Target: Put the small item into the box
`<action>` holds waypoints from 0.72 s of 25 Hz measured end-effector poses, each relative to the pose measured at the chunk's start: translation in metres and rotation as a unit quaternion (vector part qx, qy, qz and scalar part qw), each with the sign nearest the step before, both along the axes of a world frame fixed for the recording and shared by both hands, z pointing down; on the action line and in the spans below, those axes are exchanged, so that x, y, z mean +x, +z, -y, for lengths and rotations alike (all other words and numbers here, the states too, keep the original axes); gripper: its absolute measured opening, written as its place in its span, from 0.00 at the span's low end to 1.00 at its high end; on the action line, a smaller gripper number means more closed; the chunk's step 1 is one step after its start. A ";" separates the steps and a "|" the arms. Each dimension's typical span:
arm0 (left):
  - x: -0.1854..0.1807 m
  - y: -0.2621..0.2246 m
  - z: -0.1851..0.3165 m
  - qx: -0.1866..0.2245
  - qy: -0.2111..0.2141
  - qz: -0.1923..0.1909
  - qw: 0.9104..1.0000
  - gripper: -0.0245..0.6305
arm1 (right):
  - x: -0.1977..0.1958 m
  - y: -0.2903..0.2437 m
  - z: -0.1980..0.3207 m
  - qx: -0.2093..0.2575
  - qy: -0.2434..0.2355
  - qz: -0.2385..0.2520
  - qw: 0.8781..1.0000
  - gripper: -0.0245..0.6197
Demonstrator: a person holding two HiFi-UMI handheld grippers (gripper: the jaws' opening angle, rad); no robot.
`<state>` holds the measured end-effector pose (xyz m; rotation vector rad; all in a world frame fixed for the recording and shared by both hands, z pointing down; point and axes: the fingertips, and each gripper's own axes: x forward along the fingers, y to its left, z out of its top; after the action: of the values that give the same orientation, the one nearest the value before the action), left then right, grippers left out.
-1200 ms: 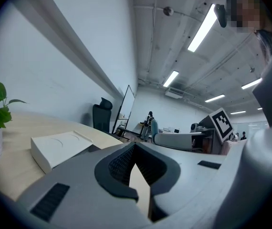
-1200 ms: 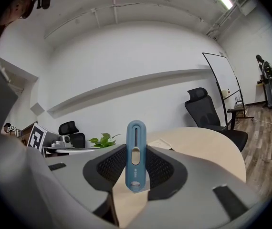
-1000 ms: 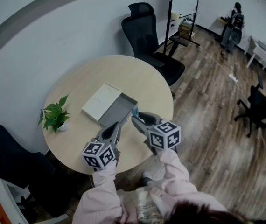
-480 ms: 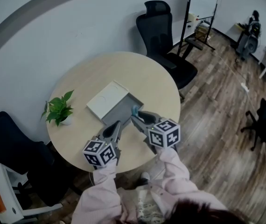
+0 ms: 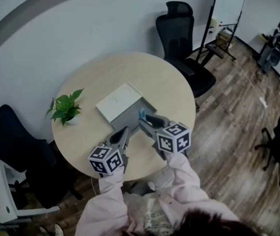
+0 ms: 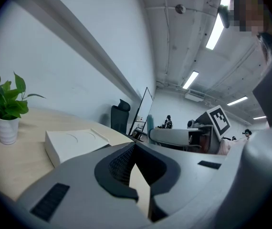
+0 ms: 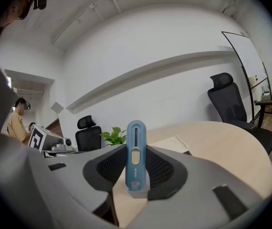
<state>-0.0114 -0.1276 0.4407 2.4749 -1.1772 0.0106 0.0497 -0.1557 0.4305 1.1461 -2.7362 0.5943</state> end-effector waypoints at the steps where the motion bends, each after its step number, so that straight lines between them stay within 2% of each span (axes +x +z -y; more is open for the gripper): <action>1: -0.001 0.000 0.001 -0.001 -0.002 -0.001 1.000 0.05 | -0.003 -0.001 0.001 -0.001 -0.005 0.002 1.000 0.25; 10: -0.014 0.014 0.018 -0.023 -0.013 0.003 1.000 0.05 | -0.018 0.012 0.020 -0.024 -0.021 0.008 0.999 0.25; 18: -0.020 0.034 0.034 -0.050 -0.005 0.010 0.999 0.05 | -0.029 0.036 0.037 -0.053 -0.026 0.000 0.998 0.25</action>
<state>-0.0313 -0.1619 0.4751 2.3869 -1.1671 0.0889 0.0208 -0.1929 0.4666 1.0480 -2.6890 0.7245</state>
